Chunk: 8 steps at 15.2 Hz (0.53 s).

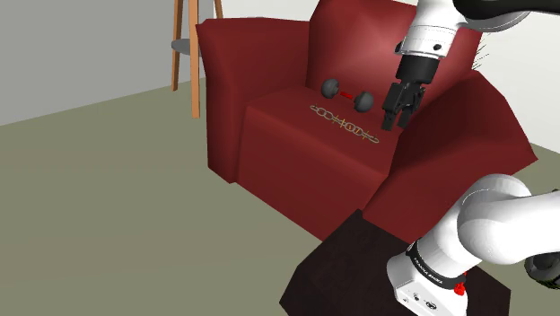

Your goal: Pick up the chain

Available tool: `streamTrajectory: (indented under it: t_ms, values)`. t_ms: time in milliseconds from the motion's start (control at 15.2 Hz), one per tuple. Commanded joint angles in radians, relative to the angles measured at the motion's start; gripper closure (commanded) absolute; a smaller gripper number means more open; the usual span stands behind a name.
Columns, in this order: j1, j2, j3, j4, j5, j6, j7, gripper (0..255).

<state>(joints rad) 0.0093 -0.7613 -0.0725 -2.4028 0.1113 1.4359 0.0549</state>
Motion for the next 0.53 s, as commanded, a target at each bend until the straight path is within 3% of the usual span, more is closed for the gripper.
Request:
streamTrajectory:
  t_ms: [0,462]
  values:
    - [0.000,0.000,0.000,0.000,0.000,0.000,0.000,0]
    - [-0.036,0.176,-0.082,0.027,-0.092,0.162,-0.106,0]
